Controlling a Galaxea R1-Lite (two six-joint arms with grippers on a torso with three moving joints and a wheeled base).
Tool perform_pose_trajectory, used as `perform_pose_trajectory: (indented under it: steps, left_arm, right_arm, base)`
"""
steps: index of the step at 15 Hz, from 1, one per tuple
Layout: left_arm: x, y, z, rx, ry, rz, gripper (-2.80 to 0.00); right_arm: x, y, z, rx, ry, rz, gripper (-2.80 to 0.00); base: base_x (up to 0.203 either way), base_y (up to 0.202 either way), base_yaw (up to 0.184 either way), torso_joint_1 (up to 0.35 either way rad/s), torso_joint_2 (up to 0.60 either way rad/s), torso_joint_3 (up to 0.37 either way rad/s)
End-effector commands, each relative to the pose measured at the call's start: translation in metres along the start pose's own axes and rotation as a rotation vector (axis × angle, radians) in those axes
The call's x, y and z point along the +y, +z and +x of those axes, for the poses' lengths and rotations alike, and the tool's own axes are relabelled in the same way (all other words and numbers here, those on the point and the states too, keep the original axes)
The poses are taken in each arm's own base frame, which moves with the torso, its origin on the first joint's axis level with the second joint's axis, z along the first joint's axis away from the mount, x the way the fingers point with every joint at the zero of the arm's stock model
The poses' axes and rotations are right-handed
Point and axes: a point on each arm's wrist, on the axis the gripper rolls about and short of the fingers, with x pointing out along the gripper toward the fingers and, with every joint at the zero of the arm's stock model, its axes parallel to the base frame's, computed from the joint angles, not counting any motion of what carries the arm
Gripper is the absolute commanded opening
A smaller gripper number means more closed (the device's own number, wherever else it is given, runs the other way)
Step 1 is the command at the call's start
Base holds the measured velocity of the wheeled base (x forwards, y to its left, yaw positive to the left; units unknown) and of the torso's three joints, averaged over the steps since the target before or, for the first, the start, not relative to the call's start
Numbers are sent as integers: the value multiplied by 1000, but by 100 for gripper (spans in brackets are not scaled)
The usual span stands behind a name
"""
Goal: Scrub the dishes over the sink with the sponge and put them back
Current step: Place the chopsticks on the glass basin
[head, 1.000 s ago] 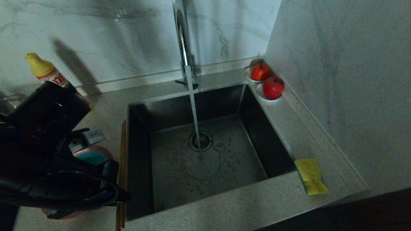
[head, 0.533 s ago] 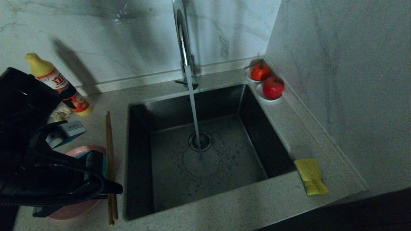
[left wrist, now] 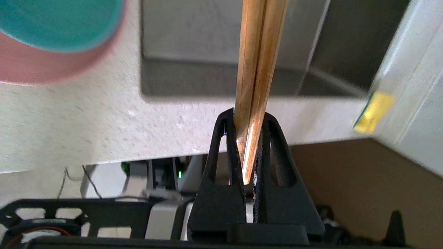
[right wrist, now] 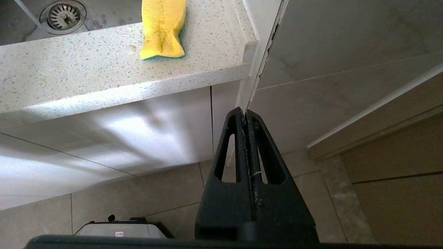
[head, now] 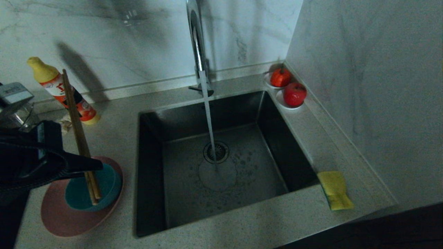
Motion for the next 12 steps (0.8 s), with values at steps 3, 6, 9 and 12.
perform_pose_trajectory:
  steps: [3, 6, 9, 12]
  left_arm:
    - [-4, 11, -36, -122, 16, -19, -280]
    - [-6, 22, -48, -272, 98, -34, -280]
    - [-3, 38, -40, -346, 205, -25, -280]
    - [3, 58, -36, -411, 277, -49, -280]
  right_arm:
    - [0, 0, 0, 0, -1, 0, -280]
    - [0, 0, 0, 0, -1, 0, -280]
    - [0, 0, 0, 0, -1, 0, -280]
    - [0, 0, 0, 0, -1, 0, -280]
  base:
    - [0, 0, 0, 0, 0, 0]
    - [0, 0, 0, 0, 0, 0]
    - [0, 0, 0, 0, 0, 0]
    - [0, 0, 0, 0, 0, 0]
